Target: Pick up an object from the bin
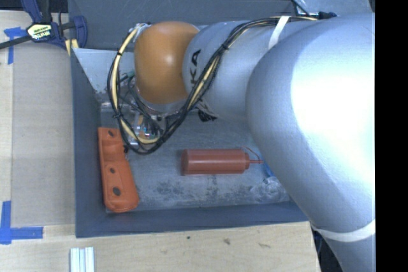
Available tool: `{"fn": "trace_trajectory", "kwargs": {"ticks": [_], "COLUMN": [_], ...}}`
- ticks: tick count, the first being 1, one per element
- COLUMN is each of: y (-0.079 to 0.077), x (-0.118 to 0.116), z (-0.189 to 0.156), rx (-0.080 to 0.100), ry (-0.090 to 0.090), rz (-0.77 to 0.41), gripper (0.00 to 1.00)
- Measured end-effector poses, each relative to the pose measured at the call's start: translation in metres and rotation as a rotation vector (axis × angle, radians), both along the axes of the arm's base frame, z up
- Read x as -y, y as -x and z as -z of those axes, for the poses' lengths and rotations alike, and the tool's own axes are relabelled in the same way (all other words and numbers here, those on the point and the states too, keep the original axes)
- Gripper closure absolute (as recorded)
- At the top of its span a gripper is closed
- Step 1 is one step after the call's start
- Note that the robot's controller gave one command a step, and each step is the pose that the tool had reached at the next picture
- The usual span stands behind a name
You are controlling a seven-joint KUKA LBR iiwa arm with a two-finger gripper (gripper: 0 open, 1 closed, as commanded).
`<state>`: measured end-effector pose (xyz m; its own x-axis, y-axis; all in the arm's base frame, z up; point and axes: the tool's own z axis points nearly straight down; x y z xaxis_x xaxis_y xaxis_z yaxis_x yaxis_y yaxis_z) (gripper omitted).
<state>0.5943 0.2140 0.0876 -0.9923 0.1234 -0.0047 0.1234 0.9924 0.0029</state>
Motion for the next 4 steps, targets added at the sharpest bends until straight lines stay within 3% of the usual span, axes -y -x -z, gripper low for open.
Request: {"fn": "trace_trajectory", "kwargs": {"ticks": [1, 2, 3, 4], "y": [-0.027, -0.023, -0.023, -0.01], "x": [0.069, 0.025, 0.025, 0.028], "z": [0.016, 0.017, 0.017, -0.07], "rx": [0.006, 0.004, 0.004, 0.006], "ry": [0.001, -0.001, -0.001, -0.002], "rz": [-0.288, -0.11, -0.109, -0.078], "gripper": [0.0, 1.0, 1.0, 1.0]}}
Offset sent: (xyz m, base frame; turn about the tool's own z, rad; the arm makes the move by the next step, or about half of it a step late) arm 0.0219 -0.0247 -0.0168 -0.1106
